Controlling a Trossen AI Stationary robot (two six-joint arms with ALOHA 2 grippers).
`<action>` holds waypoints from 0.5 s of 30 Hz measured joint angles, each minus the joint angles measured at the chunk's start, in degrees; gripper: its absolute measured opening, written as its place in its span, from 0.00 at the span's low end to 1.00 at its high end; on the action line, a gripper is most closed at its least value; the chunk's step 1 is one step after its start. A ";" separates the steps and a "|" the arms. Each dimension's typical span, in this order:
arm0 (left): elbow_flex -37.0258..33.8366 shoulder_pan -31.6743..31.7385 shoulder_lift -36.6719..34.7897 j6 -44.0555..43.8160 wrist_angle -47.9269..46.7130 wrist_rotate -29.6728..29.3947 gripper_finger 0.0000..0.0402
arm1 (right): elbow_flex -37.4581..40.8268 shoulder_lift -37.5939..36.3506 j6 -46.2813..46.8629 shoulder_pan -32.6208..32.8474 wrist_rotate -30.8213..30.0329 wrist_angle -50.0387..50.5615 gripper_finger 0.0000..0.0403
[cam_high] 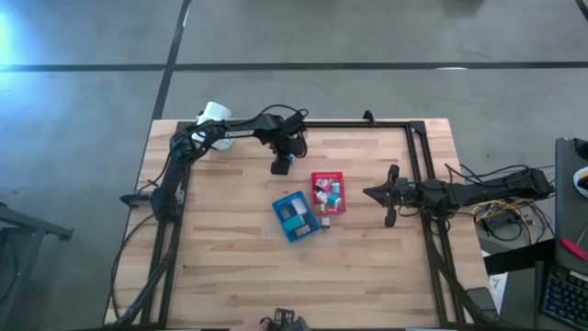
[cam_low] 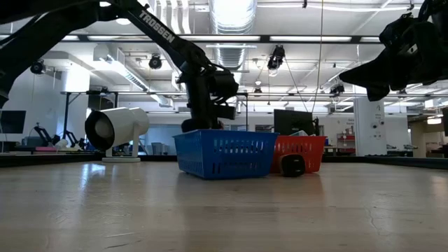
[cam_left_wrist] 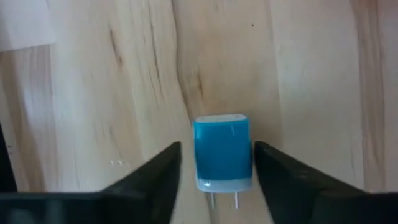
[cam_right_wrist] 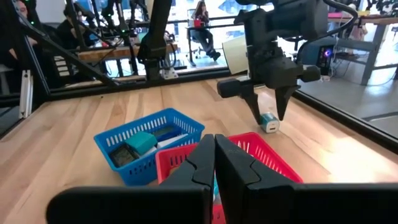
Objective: Pick & Place Office items
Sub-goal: Put the light blue charger adapter into red bin
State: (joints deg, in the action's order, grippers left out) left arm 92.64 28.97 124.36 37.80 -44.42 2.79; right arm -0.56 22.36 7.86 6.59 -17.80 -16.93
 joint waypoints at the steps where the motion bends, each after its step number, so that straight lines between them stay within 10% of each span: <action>1: -0.02 0.00 0.00 0.04 -0.24 0.00 0.46 | 0.00 -0.01 0.00 0.00 0.00 0.02 0.02; 4: -0.02 0.00 0.00 0.29 -0.23 0.02 0.29 | 0.00 -0.01 -0.08 0.00 0.02 0.00 0.02; 15: -0.17 -0.33 -3.57 1.64 -1.65 -0.27 0.28 | 0.00 -0.01 -0.55 0.00 -0.02 -0.05 0.02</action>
State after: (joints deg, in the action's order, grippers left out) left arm 92.47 28.64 120.78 39.44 -46.07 2.52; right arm -0.56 22.35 7.31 6.59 -17.82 -16.98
